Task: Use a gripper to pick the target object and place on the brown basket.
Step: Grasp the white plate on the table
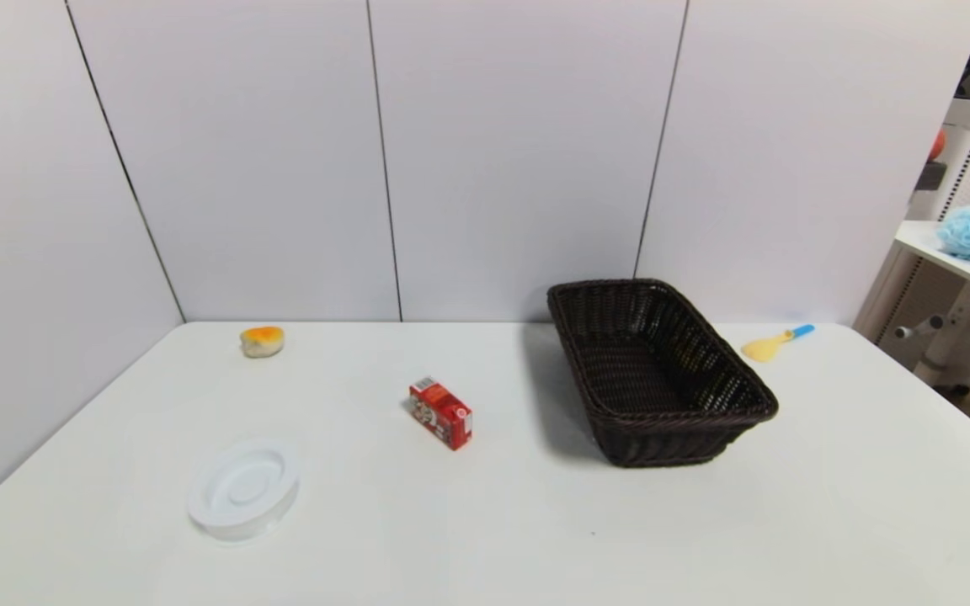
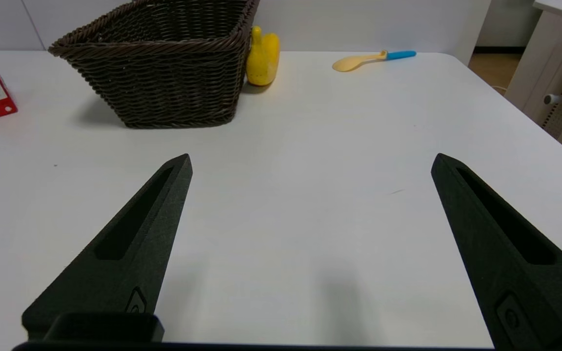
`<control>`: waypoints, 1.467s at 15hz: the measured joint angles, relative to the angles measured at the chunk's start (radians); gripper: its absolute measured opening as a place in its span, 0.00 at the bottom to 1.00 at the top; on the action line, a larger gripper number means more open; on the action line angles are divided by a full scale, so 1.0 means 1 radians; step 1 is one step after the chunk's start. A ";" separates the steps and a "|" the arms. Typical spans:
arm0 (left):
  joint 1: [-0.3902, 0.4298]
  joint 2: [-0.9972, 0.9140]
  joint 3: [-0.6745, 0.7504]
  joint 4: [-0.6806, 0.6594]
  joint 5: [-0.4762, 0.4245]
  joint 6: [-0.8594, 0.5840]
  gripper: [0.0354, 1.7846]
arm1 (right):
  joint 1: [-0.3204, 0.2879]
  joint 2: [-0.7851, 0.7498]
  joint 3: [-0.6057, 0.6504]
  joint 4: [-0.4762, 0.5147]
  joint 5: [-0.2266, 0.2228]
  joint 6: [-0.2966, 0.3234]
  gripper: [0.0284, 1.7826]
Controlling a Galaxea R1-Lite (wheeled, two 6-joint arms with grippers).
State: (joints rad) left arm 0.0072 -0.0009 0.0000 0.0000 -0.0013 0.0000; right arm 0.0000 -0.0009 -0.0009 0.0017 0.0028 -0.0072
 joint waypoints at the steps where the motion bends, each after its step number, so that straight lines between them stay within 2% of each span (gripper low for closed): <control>1: 0.000 0.000 0.000 0.000 0.000 0.000 0.94 | 0.000 0.000 0.000 0.000 0.000 0.000 0.95; 12: 0.000 0.004 0.000 0.000 0.001 -0.003 0.94 | 0.000 0.000 0.000 0.000 0.000 0.000 0.95; 14: 0.000 0.055 -0.033 -0.001 0.001 -0.003 0.94 | 0.000 0.000 0.000 0.000 0.000 0.000 0.95; 17: 0.001 0.279 -0.178 0.001 -0.007 0.024 0.94 | 0.000 0.000 0.000 0.000 0.000 0.000 0.95; 20: 0.000 0.581 -0.453 0.046 -0.047 0.100 0.94 | 0.000 0.000 0.000 0.000 0.000 0.000 0.95; 22: -0.009 0.793 -0.663 0.121 -0.100 0.157 0.94 | 0.000 0.000 0.000 0.000 0.000 0.000 0.95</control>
State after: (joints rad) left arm -0.0019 0.7917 -0.6628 0.1215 -0.1013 0.1568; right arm 0.0000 -0.0009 -0.0004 0.0019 0.0028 -0.0072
